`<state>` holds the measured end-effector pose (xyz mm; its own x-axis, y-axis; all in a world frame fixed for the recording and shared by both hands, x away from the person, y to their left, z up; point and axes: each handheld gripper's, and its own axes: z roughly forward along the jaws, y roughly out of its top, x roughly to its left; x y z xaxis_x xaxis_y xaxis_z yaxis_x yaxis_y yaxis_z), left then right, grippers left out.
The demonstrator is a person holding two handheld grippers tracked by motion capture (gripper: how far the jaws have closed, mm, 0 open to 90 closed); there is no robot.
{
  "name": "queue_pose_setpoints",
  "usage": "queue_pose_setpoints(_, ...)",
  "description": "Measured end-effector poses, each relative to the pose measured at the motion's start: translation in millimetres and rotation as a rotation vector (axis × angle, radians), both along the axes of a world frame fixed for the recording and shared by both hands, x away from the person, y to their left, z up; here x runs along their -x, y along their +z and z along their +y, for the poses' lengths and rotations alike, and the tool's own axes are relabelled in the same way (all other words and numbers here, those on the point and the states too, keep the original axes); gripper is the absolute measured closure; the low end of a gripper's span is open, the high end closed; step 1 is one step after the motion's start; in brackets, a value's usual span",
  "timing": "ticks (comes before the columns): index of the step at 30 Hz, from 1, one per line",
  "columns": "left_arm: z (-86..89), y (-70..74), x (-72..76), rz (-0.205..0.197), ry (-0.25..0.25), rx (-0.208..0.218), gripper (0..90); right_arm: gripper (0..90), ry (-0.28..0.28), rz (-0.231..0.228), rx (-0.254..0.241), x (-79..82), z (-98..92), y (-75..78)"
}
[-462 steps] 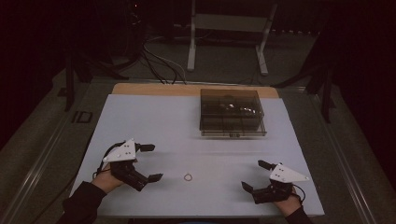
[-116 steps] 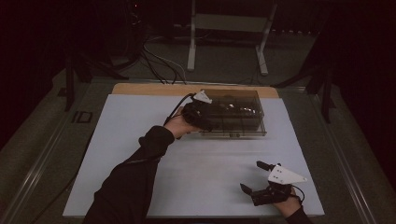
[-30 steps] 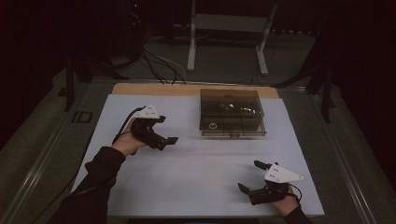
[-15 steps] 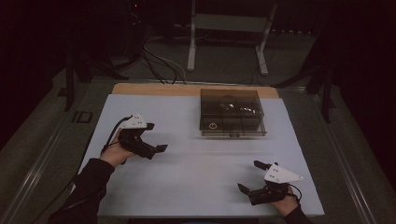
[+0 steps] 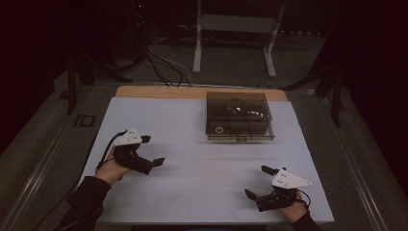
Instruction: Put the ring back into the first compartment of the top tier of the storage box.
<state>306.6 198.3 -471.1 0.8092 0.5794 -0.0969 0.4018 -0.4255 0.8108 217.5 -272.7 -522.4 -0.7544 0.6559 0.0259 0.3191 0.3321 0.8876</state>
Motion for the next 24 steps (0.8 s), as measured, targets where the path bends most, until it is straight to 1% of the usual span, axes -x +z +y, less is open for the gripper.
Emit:
queue_pose_setpoints(3, 2.8, -6.3, 6.8, -0.011, 0.014, -0.013, 1.3, 0.0, 0.000, 0.000, 0.001, 0.1, 0.1, 0.0)
queue_pose_setpoints(4, 3.9, -8.3, 8.8, -0.008, 0.019, -0.014, 1.3, 0.0, 0.000, 0.000, 0.002, 0.1, 0.1, 0.0)
queue_pose_setpoints(5, 5.7, -11.0, 10.7, 0.002, 0.022, -0.010, 1.3, 0.0, 0.001, 0.000, 0.002, 0.0, 0.2, -0.2)
queue_pose_setpoints(7, 8.1, -14.1, 13.8, 0.005, 0.030, -0.006, 1.3, 0.0, 0.002, 0.003, 0.005, -0.2, 0.7, -0.6)
queue_pose_setpoints(12, 15.0, -21.4, 22.7, 0.002, 0.052, 0.019, 1.3, 0.0, 0.004, 0.004, 0.010, -0.5, 1.7, -1.1)
queue_pose_setpoints(18, 19.5, -32.3, 34.4, -0.003, 0.084, -0.009, 1.4, 0.0, 0.003, 0.003, 0.010, -0.4, 1.6, -1.1)
queue_pose_setpoints(19, 20.7, -34.1, 36.6, -0.005, 0.089, -0.010, 1.4, 0.0, 0.003, 0.003, 0.010, -0.4, 1.6, -1.2)
queue_pose_setpoints(21, 23.3, -37.6, 40.9, 0.007, 0.096, 0.002, 1.4, 0.0, 0.004, 0.002, 0.012, -0.3, 1.7, -1.1)
queue_pose_setpoints(24, 27.0, -42.2, 49.6, 0.012, 0.097, 0.002, 1.3, 0.0, 0.004, 0.001, 0.012, -0.1, 1.6, -1.0)
